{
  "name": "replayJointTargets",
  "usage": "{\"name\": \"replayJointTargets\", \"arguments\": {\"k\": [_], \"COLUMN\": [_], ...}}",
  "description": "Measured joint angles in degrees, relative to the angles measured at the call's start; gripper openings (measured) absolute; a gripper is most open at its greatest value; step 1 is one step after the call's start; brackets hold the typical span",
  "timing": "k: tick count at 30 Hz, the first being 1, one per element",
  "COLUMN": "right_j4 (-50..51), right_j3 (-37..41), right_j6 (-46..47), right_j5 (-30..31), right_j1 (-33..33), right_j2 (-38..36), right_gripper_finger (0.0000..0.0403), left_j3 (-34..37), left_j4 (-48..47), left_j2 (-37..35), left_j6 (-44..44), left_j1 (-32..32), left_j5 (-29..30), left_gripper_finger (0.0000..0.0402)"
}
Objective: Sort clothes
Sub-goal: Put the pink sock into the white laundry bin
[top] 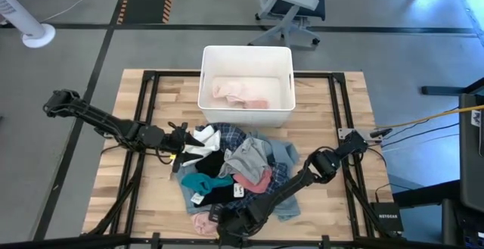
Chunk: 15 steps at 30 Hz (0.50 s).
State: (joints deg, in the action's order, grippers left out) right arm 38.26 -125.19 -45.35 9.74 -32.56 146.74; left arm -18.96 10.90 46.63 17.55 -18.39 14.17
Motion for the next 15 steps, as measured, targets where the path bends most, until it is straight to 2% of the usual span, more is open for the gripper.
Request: {"name": "replayJointTargets", "arguments": {"k": [3,5,8,15], "right_j4": [1.1,1.4,2.6,4.0], "right_j3": [0.1,0.2,0.3,0.4], "right_j6": [0.0,0.1,1.5,2.2], "right_j5": [0.0,1.2,3.6,3.8], "right_j1": [0.4,0.6,0.7,0.7], "right_j2": [0.0,0.0,-0.4,-6.6], "right_gripper_finger": [0.0034,0.0012,0.002,0.0009], "left_j3": [0.0,0.0,0.0,0.0], "left_j4": [0.0,0.0,-0.1,-1.9], "left_j2": [0.0,0.0,0.0,0.0], "left_j6": [-0.2,0.0,0.2,0.3], "left_j1": [0.0,0.0,0.0,0.0], "left_j5": [0.0,0.0,0.0,0.0], "left_gripper_finger": [0.021,0.021,0.021,0.021]}}
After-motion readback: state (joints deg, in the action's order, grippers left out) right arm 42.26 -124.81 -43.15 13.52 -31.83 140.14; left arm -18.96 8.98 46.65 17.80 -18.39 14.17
